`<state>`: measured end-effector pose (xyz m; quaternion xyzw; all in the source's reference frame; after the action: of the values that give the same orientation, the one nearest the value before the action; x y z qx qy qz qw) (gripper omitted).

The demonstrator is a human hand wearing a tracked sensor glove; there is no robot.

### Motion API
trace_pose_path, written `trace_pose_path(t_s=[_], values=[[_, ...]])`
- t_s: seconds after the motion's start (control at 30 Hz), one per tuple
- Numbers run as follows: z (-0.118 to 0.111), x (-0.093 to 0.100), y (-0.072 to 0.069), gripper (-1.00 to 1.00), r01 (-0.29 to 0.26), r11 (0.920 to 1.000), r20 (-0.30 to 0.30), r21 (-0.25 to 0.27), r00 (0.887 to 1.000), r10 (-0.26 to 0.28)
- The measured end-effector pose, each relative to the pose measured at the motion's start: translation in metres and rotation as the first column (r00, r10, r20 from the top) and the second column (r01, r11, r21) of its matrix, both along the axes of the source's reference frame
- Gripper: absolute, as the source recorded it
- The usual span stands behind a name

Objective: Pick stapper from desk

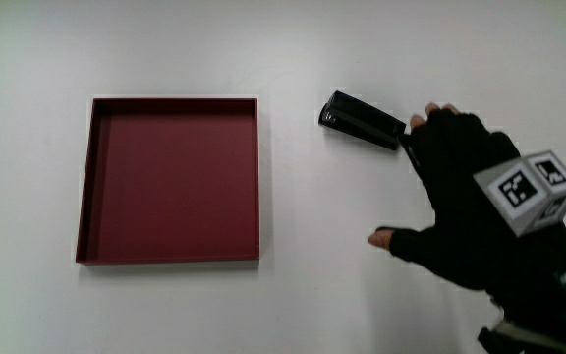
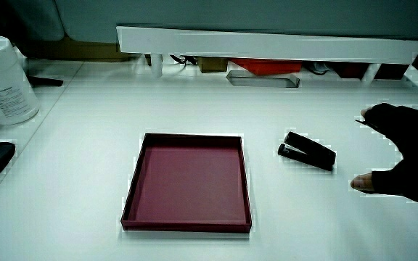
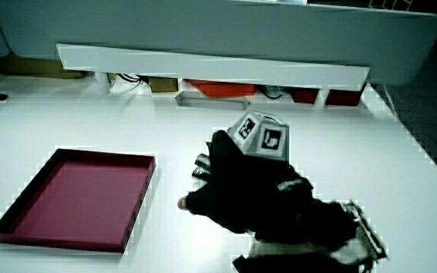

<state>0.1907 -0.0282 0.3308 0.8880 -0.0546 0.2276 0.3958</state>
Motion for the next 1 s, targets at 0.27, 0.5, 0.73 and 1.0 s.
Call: trace_pose_path(t_s=[0.27, 0.5, 0.73, 1.0], values=[[0.026, -0.004, -0.051, 0.00, 0.009, 1.0000, 0.022, 0.005, 1.000, -0.009], [0.067, -0.001, -0.087, 0.00, 0.007, 0.9974, 0.064, 0.072, 0.998, -0.011], [0.105, -0.004, -0.103, 0.00, -0.022, 0.9997, 0.041, 0.012, 0.999, 0.021], [0.132, -0.010, -0.112, 0.00, -0.033, 0.9989, 0.002, -0.033, 0.999, 0.033]])
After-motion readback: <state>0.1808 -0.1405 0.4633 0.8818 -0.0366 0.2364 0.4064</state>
